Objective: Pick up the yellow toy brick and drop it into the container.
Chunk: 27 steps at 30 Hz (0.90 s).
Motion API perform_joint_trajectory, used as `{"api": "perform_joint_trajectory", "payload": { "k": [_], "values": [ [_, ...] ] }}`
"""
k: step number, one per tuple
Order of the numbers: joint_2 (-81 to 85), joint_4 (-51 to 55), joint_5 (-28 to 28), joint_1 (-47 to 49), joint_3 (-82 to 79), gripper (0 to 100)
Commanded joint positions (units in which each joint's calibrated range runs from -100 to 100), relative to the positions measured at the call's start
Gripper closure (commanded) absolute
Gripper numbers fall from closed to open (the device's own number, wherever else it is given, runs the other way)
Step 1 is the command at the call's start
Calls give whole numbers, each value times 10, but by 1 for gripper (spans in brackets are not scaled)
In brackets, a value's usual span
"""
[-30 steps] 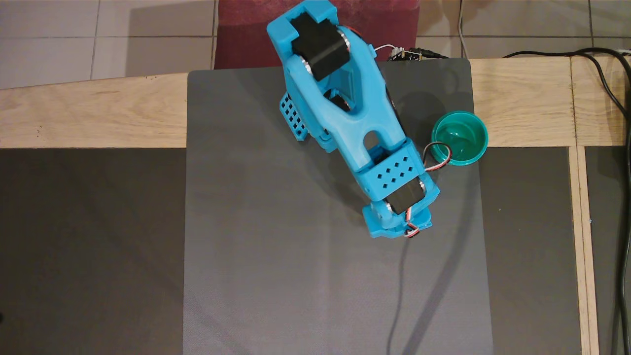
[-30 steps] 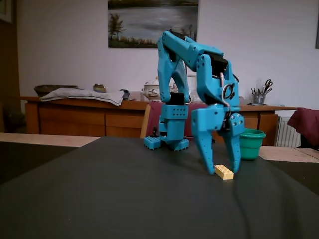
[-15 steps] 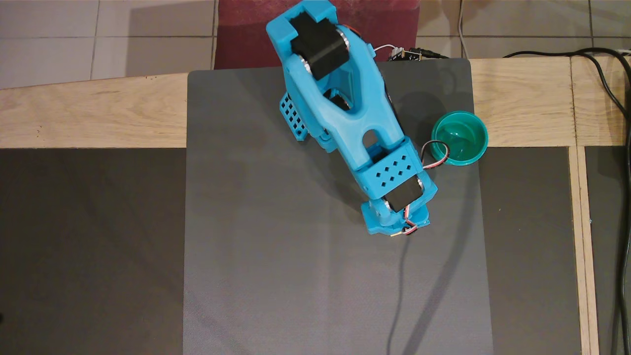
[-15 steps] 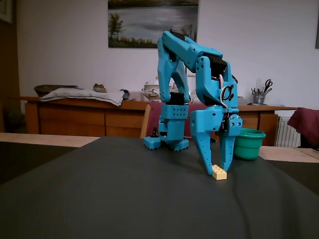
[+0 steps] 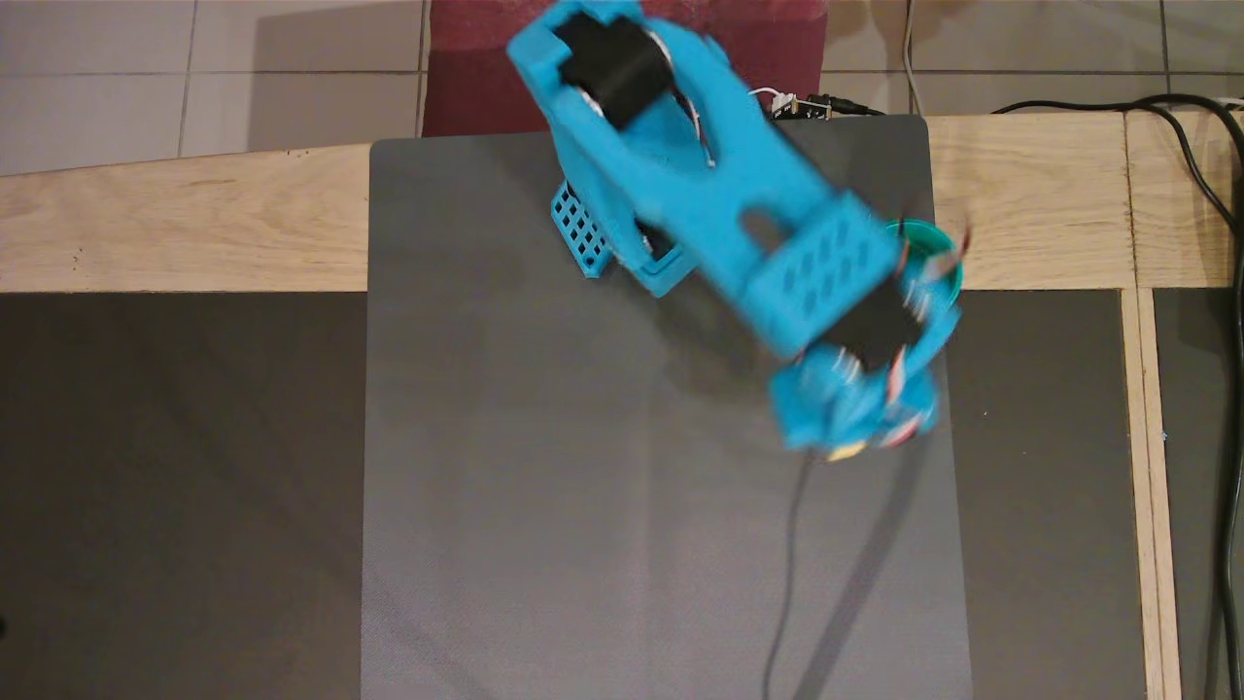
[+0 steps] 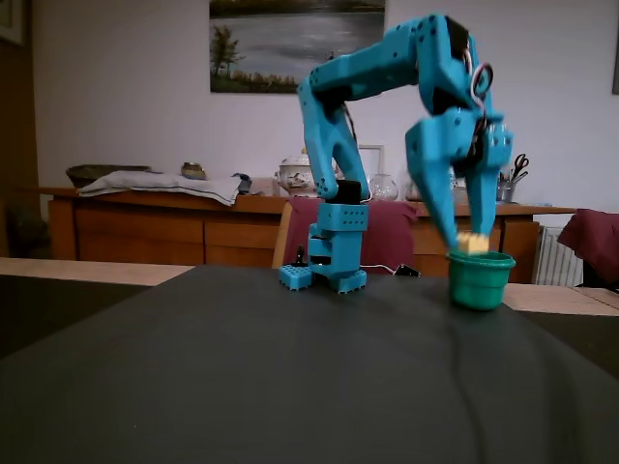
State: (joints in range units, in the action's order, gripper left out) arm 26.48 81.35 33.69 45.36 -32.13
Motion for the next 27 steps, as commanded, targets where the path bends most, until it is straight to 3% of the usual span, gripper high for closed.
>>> {"api": "perform_joint_trajectory", "payload": {
  "k": [1, 12, 27],
  "values": [
    [51, 51, -31, 77, 32, 100],
    [68, 70, -115, 245, 28, 100],
    [68, -52, -131, 249, -79, 100]
  ]
}}
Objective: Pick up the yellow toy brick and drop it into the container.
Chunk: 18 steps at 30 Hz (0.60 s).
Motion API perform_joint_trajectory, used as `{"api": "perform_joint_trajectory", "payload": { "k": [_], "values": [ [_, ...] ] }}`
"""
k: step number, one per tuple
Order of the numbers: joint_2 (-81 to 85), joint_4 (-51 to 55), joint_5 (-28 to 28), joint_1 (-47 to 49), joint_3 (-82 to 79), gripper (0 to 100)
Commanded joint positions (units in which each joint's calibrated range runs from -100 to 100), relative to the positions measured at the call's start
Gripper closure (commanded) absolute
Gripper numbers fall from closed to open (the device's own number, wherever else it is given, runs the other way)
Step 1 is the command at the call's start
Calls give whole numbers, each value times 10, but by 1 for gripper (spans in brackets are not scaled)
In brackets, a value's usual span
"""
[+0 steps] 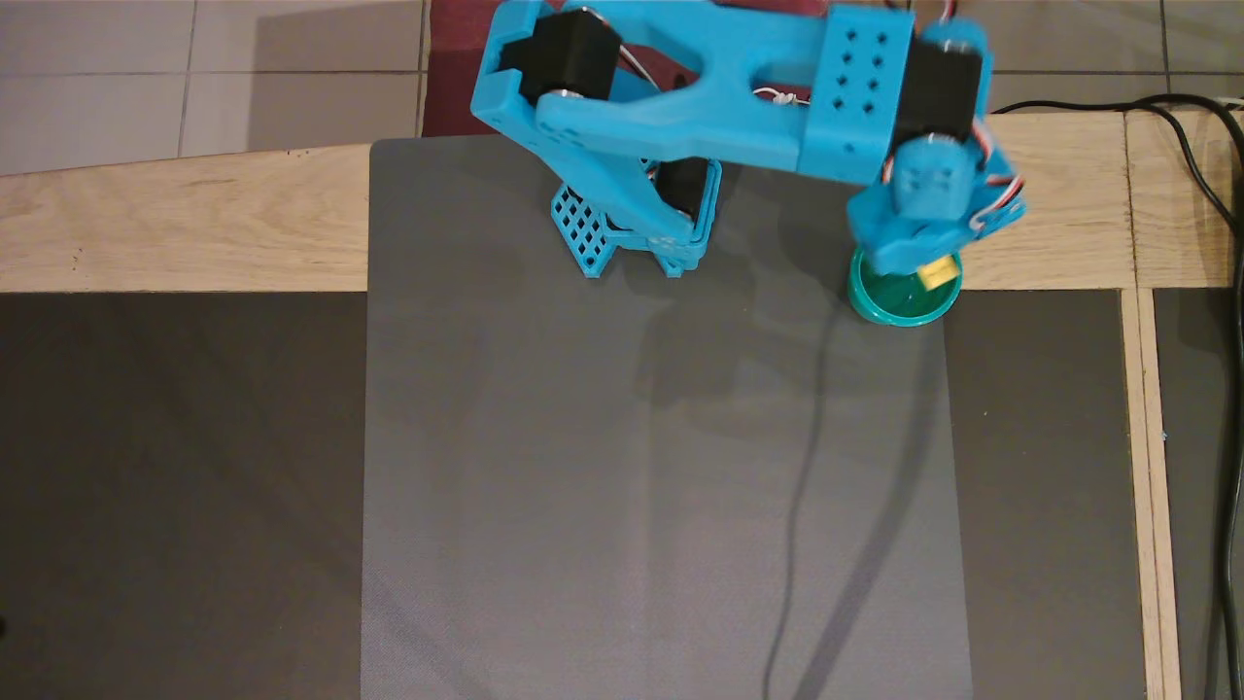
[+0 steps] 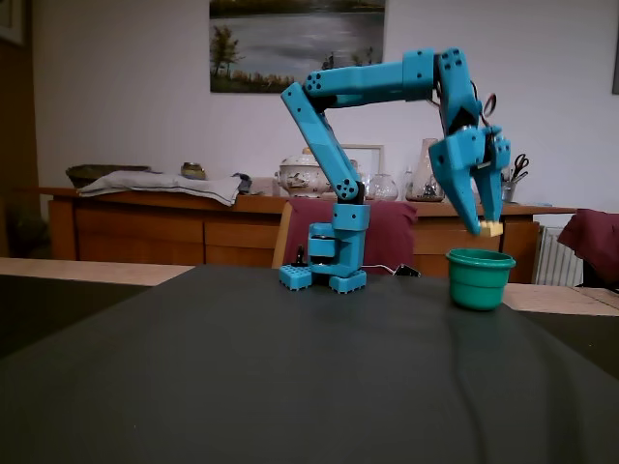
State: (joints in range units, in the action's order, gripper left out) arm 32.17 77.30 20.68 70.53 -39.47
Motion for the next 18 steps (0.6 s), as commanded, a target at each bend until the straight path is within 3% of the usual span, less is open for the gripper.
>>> {"api": "perform_joint_trajectory", "payload": {
  "k": [1, 5, 11, 15, 18],
  "values": [
    [11, -11, -1, -3, -6, 100],
    [20, -10, 0, -4, -6, 98],
    [21, -8, 2, -4, -6, 84],
    [21, -8, 2, -5, -6, 88],
    [22, -11, 1, -32, 4, 98]
  ]
}}
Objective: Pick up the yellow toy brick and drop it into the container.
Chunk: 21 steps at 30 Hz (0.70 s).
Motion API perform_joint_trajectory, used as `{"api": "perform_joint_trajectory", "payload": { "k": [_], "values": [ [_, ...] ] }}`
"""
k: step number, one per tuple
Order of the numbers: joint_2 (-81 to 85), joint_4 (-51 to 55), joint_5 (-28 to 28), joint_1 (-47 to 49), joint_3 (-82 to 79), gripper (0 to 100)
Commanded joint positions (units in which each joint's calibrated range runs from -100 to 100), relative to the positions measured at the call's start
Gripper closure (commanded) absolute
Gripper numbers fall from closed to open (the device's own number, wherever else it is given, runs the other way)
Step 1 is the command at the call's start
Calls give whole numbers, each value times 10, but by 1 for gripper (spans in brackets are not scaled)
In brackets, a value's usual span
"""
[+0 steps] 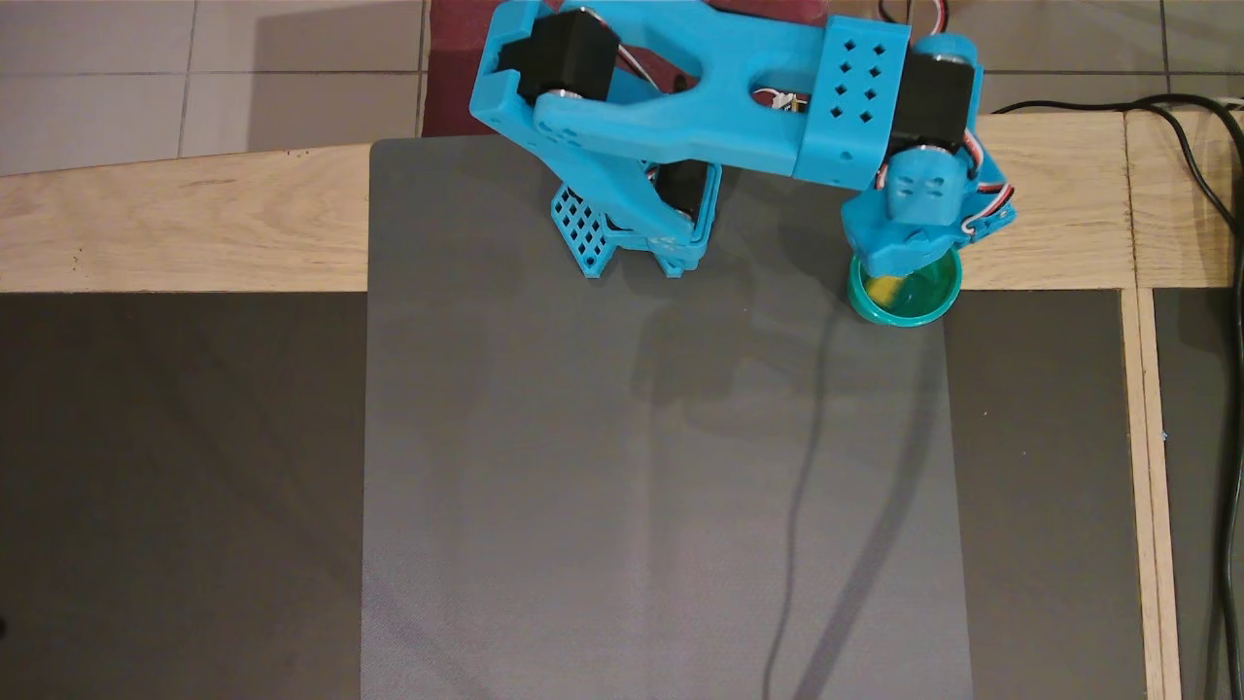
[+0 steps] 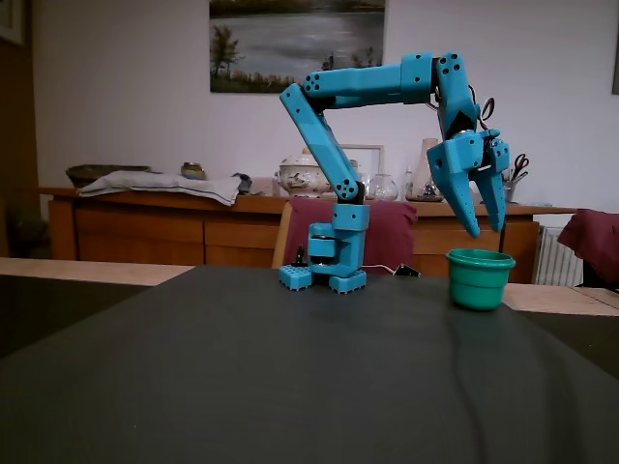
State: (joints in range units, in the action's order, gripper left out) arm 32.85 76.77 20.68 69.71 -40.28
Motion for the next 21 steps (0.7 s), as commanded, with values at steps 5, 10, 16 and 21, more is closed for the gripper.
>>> {"api": "perform_joint_trajectory", "payload": {
  "k": [5, 10, 16, 21],
  "values": [
    [19, 7, -27, -161, 139, 100],
    [71, 3, -78, -316, 251, 100],
    [192, -7, -140, -507, 264, 100],
    [267, 6, -176, -610, 255, 100]
  ]
}}
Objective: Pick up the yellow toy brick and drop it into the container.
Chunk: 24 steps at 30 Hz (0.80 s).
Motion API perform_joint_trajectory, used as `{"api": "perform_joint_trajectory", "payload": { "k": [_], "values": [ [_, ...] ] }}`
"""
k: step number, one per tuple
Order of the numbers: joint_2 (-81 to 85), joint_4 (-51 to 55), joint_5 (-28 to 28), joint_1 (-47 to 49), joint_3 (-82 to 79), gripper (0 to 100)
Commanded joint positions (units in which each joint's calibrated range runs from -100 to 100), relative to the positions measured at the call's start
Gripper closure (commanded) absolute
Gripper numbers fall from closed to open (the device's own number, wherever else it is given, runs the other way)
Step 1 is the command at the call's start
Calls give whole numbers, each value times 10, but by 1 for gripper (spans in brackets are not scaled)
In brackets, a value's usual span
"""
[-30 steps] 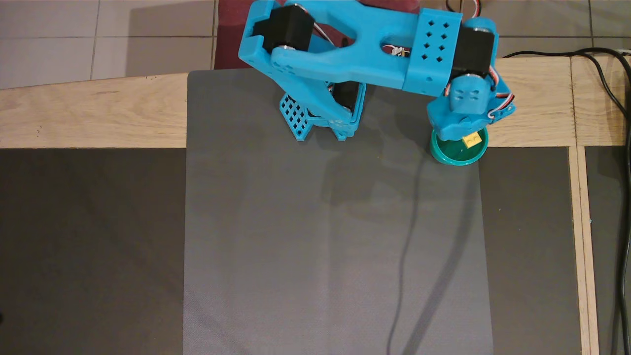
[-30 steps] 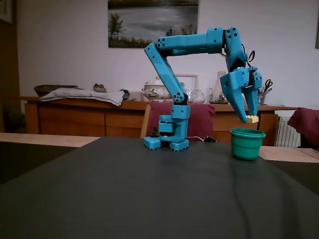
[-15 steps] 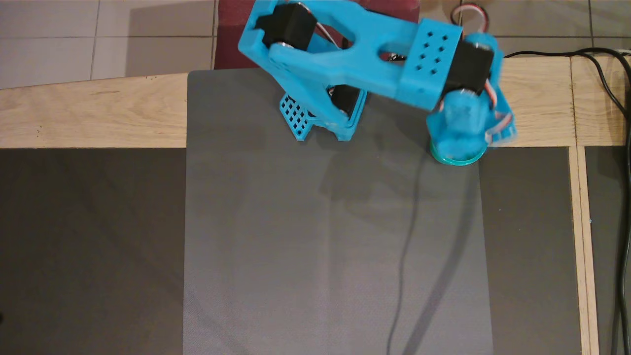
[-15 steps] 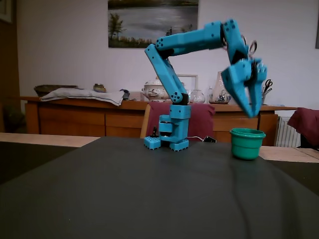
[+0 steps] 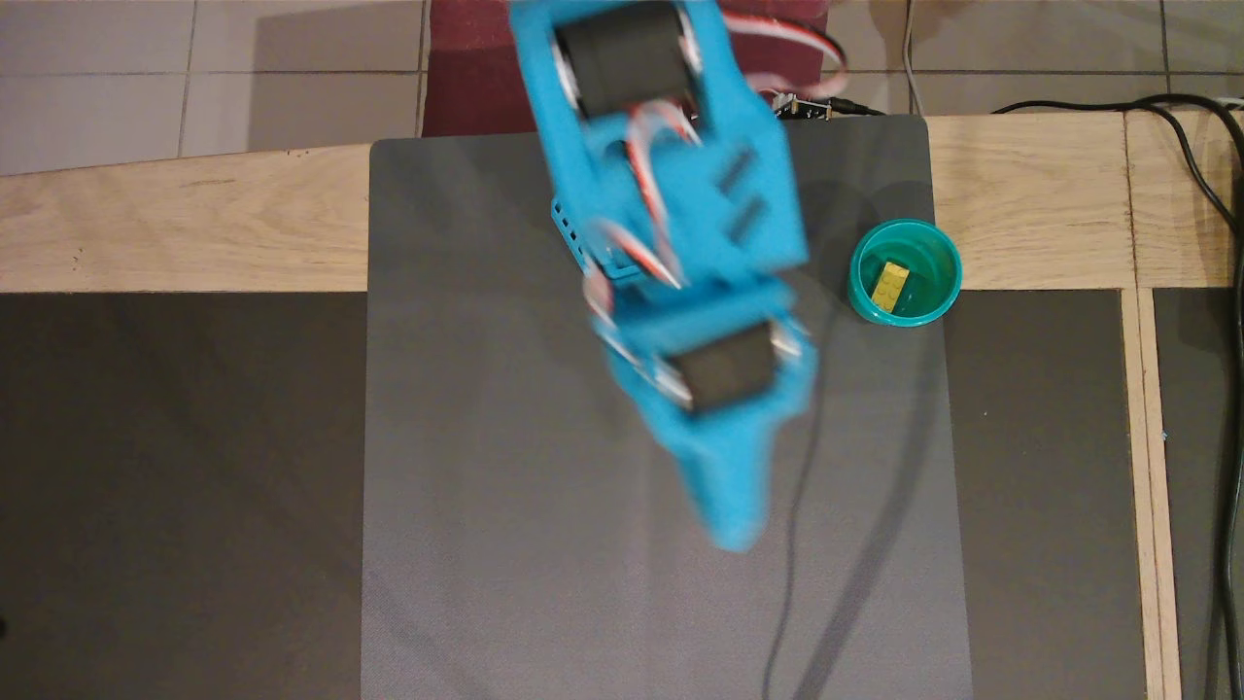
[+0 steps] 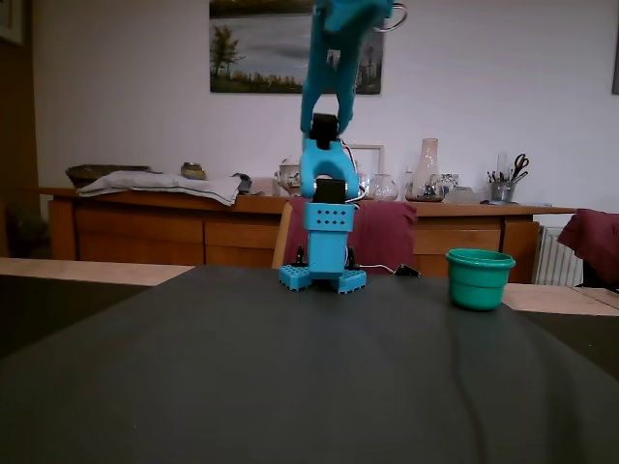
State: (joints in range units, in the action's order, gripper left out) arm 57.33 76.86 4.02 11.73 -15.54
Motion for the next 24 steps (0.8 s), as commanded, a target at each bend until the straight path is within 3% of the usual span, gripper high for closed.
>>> {"api": "perform_joint_trajectory", "payload": {
  "k": [1, 11, 17, 24],
  "values": [
    [31, 11, -10, -36, -3, 100],
    [211, 21, -10, -40, -235, 100],
    [353, -88, -10, -40, -482, 100],
    [419, -145, -20, -56, -633, 100]
  ]
}}
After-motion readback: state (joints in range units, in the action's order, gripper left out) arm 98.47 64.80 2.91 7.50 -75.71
